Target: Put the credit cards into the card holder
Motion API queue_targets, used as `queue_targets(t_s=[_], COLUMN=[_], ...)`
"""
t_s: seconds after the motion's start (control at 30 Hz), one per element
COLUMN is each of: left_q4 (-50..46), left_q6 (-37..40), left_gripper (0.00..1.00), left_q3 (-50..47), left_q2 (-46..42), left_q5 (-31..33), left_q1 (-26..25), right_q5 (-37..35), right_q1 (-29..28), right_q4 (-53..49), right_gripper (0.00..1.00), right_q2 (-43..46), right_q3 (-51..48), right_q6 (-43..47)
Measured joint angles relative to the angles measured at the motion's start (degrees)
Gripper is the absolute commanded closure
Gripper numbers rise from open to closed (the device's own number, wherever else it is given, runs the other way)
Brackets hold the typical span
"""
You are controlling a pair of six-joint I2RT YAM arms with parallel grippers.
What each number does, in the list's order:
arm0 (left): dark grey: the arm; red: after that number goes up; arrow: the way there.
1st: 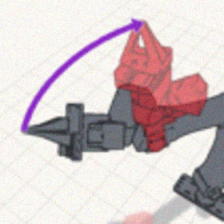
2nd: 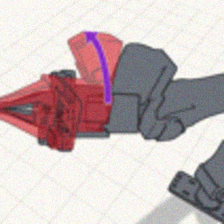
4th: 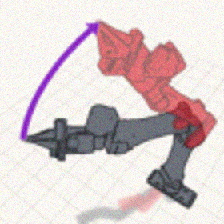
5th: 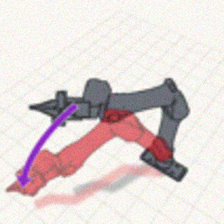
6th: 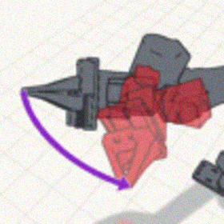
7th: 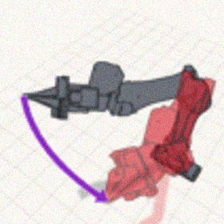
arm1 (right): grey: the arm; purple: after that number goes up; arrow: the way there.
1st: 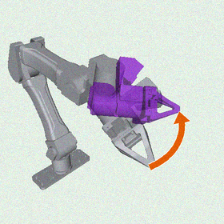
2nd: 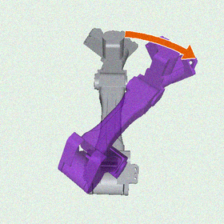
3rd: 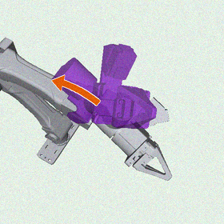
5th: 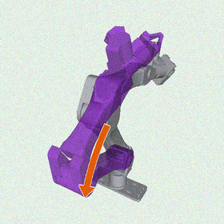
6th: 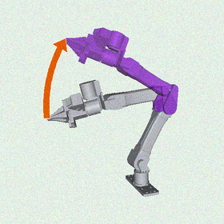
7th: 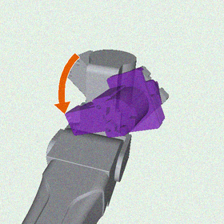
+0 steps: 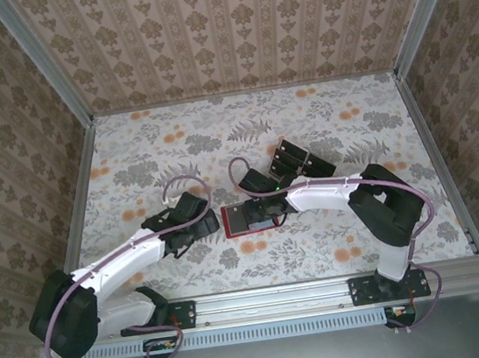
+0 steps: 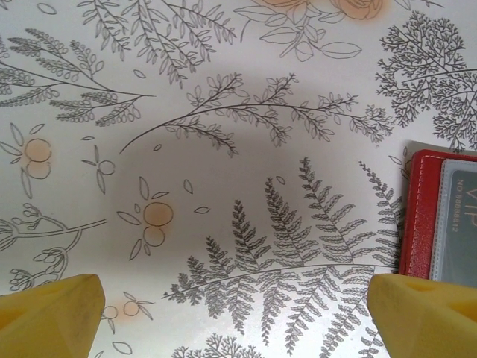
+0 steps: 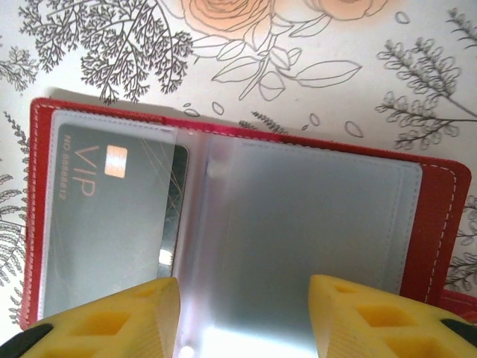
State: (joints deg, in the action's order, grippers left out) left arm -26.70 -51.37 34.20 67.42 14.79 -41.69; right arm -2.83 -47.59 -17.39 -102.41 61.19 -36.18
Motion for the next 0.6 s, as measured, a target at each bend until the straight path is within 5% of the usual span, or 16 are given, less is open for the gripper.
queue_targets(t_s=[0.6], left_q4=[1.5], left_q6=[0.2], left_gripper=[0.0], left_q3=[1.9], left_q2=[4.0], left_q5=[0.0], left_q1=[-2.6], right_q5=[3.3], right_q1=[4.0], right_q4=[2.6], right_gripper=[0.48], right_q2=[1.3], right_q3=[-1.8], right_q6=[-0.1])
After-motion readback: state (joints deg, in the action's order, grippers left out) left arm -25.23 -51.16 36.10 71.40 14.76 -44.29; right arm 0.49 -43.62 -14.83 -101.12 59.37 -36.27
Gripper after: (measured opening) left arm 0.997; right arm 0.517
